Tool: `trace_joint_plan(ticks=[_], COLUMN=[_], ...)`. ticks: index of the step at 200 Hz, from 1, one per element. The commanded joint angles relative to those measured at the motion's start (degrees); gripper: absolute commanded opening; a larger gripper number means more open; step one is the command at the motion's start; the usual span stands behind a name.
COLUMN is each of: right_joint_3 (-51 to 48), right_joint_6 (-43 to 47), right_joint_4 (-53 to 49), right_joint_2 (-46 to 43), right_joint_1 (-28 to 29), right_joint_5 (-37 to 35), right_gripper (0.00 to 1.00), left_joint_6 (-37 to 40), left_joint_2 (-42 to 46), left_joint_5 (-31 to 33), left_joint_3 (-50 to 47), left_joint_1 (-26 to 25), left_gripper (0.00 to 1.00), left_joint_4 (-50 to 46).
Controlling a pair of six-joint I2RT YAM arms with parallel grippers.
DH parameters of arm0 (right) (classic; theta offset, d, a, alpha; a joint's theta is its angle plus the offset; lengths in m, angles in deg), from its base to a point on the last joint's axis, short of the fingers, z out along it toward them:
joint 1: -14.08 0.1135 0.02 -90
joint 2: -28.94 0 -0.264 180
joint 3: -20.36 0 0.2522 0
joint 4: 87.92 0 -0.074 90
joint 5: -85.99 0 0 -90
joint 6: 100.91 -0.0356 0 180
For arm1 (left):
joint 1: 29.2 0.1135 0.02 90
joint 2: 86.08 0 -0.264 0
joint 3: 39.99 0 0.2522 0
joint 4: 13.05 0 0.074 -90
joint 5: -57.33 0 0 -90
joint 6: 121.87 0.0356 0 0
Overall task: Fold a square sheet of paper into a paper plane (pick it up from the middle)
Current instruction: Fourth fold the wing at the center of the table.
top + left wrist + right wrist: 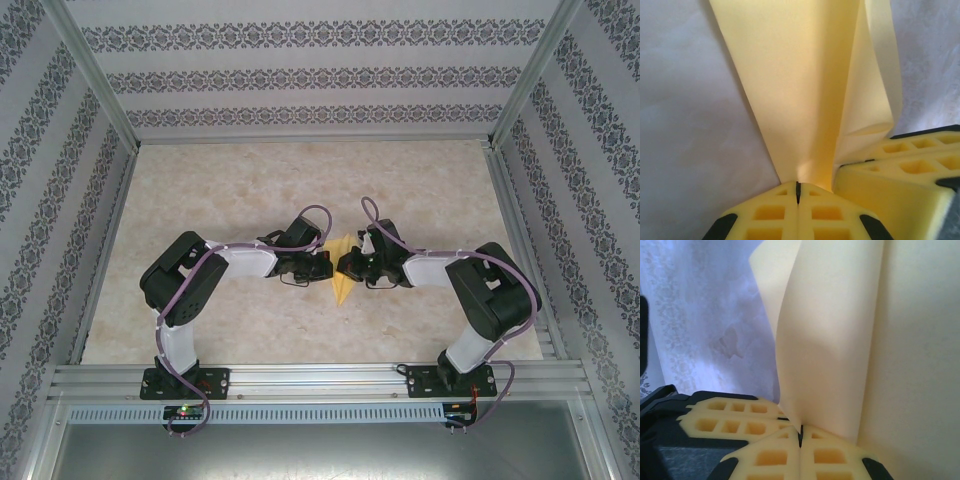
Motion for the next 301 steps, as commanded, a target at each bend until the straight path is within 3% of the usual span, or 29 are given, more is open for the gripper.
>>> trace_joint_plan(ticks=[1, 53, 194, 301], right_joint_3=[-0.71, -1.85, -3.62, -5.88], right_joint_6=[-1.3, -4.72, -4.62, -1.74], right_joint_4=[3.03, 9.25, 11.2, 9.98], right_joint_2=[1.27, 3.52, 6.34, 6.87], right_joint_1=[-0.57, -0.73, -1.09, -1.01], right_joint_5=[0.82, 2.56, 2.41, 2.15], right_gripper=[0.03, 0.03, 0.03, 0.17], left_joint_6=[1.66, 1.24, 0.89, 0.88], left_joint_2=[-2.3, -2.67, -3.0, 1.94], left_joint_5=[1.07, 0.23, -0.91, -1.2], left_joint_3=[-1.48, -1.44, -1.18, -0.47], left_joint_1=[-0.83, -0.69, -0.39, 0.05], left_gripper=[0.0, 0.0, 0.0, 0.0], left_joint_4=[-3.02, -1.79, -0.3, -0.69])
